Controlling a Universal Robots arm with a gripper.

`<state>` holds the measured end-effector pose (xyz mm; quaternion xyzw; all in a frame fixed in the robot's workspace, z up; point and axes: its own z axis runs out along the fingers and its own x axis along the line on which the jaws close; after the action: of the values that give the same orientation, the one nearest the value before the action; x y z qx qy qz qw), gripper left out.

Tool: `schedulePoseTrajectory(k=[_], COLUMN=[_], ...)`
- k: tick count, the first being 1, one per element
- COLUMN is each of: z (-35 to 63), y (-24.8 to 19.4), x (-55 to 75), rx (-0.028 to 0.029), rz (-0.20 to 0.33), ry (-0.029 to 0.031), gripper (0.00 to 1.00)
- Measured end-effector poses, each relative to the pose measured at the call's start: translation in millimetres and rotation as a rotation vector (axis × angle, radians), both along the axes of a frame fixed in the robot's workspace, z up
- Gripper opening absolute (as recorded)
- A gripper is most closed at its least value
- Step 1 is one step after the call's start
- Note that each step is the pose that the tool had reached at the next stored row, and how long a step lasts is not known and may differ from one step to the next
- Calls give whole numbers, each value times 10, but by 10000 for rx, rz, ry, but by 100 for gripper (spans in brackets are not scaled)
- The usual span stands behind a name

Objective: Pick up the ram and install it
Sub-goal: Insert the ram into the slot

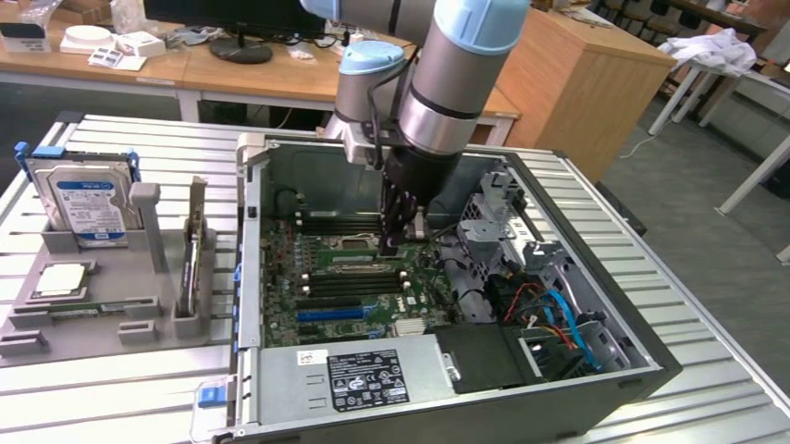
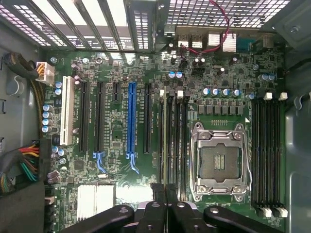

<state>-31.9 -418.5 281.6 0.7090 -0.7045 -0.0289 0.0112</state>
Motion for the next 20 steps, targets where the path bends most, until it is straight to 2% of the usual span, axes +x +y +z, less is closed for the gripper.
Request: schedulePoseTrajectory(k=[12, 20], z=[-91, -95], y=[-1, -2], x=[2, 12], rx=[0, 0], rz=[1, 2], ry=[-2, -2], gripper=[12, 12])
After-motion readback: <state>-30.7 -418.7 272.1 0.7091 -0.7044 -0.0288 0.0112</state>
